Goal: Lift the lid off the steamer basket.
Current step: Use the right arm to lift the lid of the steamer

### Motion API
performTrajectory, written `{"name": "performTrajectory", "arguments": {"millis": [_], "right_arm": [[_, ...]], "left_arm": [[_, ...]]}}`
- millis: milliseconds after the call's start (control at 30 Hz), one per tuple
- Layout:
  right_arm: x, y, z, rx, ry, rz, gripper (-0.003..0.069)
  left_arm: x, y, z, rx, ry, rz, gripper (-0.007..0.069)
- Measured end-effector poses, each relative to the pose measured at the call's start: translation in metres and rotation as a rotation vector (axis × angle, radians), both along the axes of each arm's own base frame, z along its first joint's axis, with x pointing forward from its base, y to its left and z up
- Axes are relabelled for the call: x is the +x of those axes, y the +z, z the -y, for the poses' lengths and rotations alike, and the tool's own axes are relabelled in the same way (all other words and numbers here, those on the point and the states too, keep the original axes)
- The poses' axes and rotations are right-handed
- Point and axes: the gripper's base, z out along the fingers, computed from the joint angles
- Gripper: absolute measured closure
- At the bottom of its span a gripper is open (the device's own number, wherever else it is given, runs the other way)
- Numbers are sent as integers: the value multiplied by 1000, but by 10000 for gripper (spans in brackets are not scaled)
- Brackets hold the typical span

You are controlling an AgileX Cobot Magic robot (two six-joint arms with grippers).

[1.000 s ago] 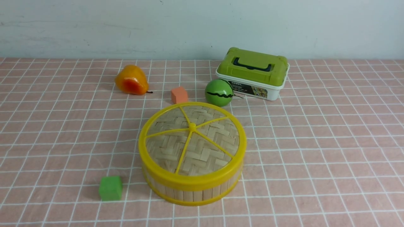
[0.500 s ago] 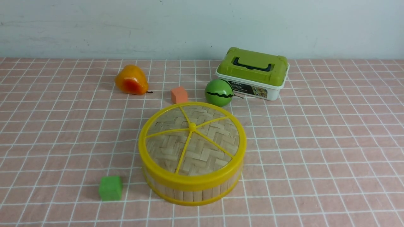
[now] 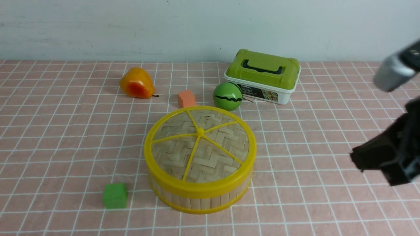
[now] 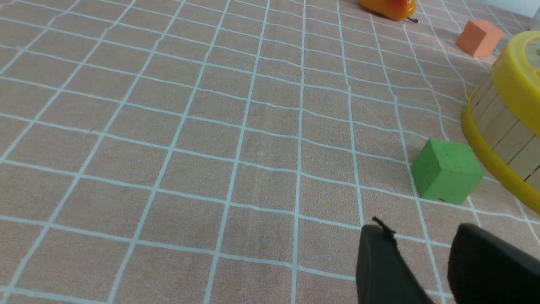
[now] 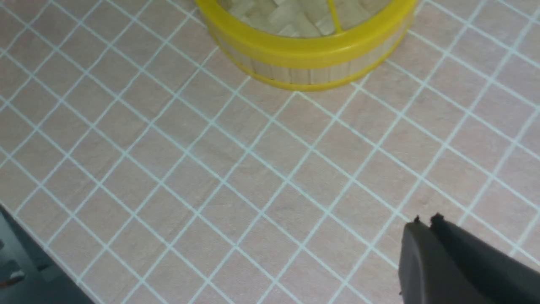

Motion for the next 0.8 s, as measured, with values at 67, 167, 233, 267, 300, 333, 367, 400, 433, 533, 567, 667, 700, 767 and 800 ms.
{"name": "performTrajectory", "arguments": {"millis": [67, 167, 233, 267, 300, 333, 367, 400, 433, 533, 567, 667, 700, 767, 800], "right_arm": [[8, -7, -12, -18, 31, -35, 663], [26, -20, -35, -79, 77, -81, 657], [35, -25, -43, -100, 77, -98, 655], [47, -29, -54, -132, 67, -116, 642], [48, -30, -55, -138, 67, -114, 640], [56, -32, -62, -155, 62, -122, 620], [61, -33, -67, -164, 64, -122, 603], [61, -33, -67, -164, 64, -122, 603], [68, -33, -77, -175, 75, -120, 568], [81, -33, -93, -181, 98, -109, 498], [89, -35, -104, -181, 111, -105, 448], [111, -34, -126, -153, 102, -80, 321], [113, -35, -127, -151, 97, -78, 315], [124, -36, -135, -137, 76, -63, 265], [133, -40, -141, -128, 61, -57, 229]], "left_arm": [[0, 0, 0, 0, 0, 0, 386], [0, 0, 0, 0, 0, 0, 386], [0, 0, 0, 0, 0, 0, 386], [0, 0, 0, 0, 0, 0, 386], [0, 0, 0, 0, 0, 0, 386], [0, 0, 0, 0, 0, 0, 386], [0, 0, 0, 0, 0, 0, 386], [0, 0, 0, 0, 0, 0, 386], [0, 0, 0, 0, 0, 0, 386], [0, 0, 0, 0, 0, 0, 386], [0, 0, 0, 0, 0, 0, 386], [0, 0, 0, 0, 0, 0, 386], [0, 0, 0, 0, 0, 0, 386], [0, 0, 0, 0, 0, 0, 386], [0, 0, 0, 0, 0, 0, 386]]}}
